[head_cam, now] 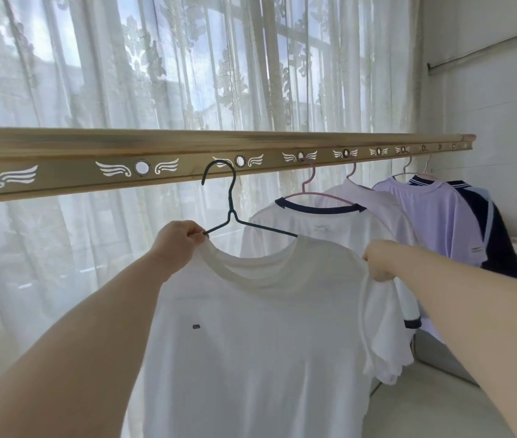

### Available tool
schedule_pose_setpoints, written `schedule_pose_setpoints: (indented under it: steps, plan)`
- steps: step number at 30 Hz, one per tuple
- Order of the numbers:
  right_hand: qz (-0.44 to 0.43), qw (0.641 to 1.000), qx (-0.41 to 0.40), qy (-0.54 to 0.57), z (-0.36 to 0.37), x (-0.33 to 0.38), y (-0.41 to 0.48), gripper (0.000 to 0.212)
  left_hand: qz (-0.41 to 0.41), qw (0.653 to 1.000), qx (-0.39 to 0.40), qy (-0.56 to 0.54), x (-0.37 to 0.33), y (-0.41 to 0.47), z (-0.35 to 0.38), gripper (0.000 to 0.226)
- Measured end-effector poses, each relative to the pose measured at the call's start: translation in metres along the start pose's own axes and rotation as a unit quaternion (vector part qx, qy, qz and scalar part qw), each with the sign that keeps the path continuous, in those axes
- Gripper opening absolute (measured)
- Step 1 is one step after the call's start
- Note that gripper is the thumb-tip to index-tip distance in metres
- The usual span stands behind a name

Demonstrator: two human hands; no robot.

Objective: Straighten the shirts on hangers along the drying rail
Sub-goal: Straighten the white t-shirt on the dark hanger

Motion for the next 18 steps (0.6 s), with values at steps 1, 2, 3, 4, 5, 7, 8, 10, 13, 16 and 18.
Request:
schedule_pose_setpoints:
  steps: [1,2,3,4,5,7,8,10,13,16,18]
  plan:
    - [0.014,1.000,0.009,-0.025,0.007,-0.008,-0.002,0.025,-0.007,1.000,-0.004,0.001,0.003,-0.001,0.001,0.017]
    - [0.025,1.000,0.000,-0.015,0.011,-0.014,-0.002,0.021,-0.012,1.000,-0.004,0.000,0.006,-0.001,0.002,0.016]
    - [0.037,0.999,-0.015,0.016,0.011,-0.018,-0.006,0.021,-0.014,1.000,0.000,-0.001,0.007,-0.001,0.005,0.016]
    - [0.036,0.997,-0.035,0.052,0.009,-0.017,-0.008,0.026,-0.014,1.000,0.007,-0.005,0.006,-0.002,0.009,0.016]
    - [0.032,0.995,-0.045,0.080,0.006,-0.014,-0.010,0.036,-0.012,1.000,0.014,-0.011,0.003,-0.004,0.014,0.016]
    - [-0.007,0.981,-0.052,0.186,-0.004,0.002,-0.009,0.065,-0.005,0.999,0.030,-0.020,-0.008,-0.009,0.025,0.017]
    - [-0.041,0.964,-0.051,0.259,-0.011,0.016,-0.008,0.075,-0.001,0.999,0.038,-0.022,-0.014,-0.011,0.031,0.017]
    - [-0.109,0.928,-0.074,0.349,-0.028,0.040,-0.013,0.078,0.007,0.998,0.052,-0.025,-0.026,-0.017,0.041,0.017]
    - [-0.129,0.922,-0.137,0.337,-0.037,0.052,-0.012,0.040,0.015,0.997,0.059,-0.039,-0.035,-0.023,0.044,0.017]
    - [-0.085,0.925,-0.207,0.305,-0.034,0.049,-0.012,0.029,0.009,0.997,0.044,-0.055,-0.035,-0.028,0.034,0.016]
    - [-0.043,0.922,-0.281,0.261,-0.041,0.044,-0.017,0.040,0.003,0.998,0.038,-0.055,-0.033,-0.030,0.028,0.017]
Point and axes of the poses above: each hand's wrist, its own y-axis towards the middle knuckle, its own z-axis out of the palm, x = y × z, the point moved 7 cm from there along y, towards the middle knuckle, and after that the axes turned 10 degrees about y, right-handed, at the moved point
